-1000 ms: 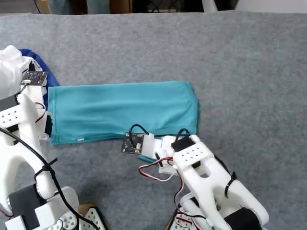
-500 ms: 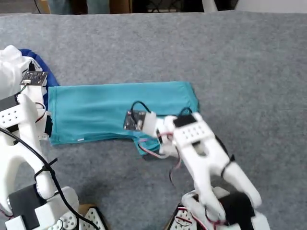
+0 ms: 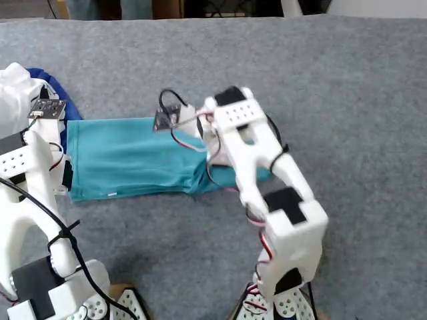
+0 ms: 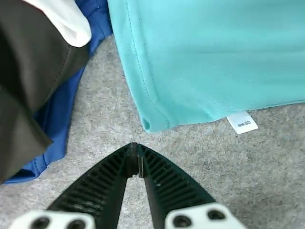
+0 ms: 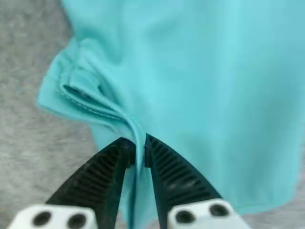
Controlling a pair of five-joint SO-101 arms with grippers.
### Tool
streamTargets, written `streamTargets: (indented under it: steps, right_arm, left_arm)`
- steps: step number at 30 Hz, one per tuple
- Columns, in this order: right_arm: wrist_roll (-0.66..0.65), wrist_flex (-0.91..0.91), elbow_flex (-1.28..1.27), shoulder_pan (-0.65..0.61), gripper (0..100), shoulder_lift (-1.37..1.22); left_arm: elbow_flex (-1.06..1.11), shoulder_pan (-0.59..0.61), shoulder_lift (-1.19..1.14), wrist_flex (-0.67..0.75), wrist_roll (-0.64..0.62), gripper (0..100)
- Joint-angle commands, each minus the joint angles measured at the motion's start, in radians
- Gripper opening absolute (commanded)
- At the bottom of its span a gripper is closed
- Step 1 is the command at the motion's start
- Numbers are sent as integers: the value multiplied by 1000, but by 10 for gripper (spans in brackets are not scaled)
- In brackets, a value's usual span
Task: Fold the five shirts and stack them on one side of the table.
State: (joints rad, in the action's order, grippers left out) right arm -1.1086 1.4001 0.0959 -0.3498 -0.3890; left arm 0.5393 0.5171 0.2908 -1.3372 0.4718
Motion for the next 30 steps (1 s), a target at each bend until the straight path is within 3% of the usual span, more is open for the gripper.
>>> streamTargets:
  steps: [1,13,19,22,27,30]
  right_arm:
    - [-12,64,285,11,15,-110]
    - [-12,298,825,11,28,-487]
    - [-2,333,960,12,257,-522]
    - [80,327,1021,29,301,-522]
    - [175,359,1106,92,227,-522]
    - [221,367,1110,135,54,-513]
  left_arm:
    - [1,2,34,9,2,30]
    - [1,1,34,12,6,30]
    - [1,1,34,11,6,30]
    - [1,1,34,11,6,30]
    - [1,1,34,9,5,30]
    - [-4,1,34,6,3,30]
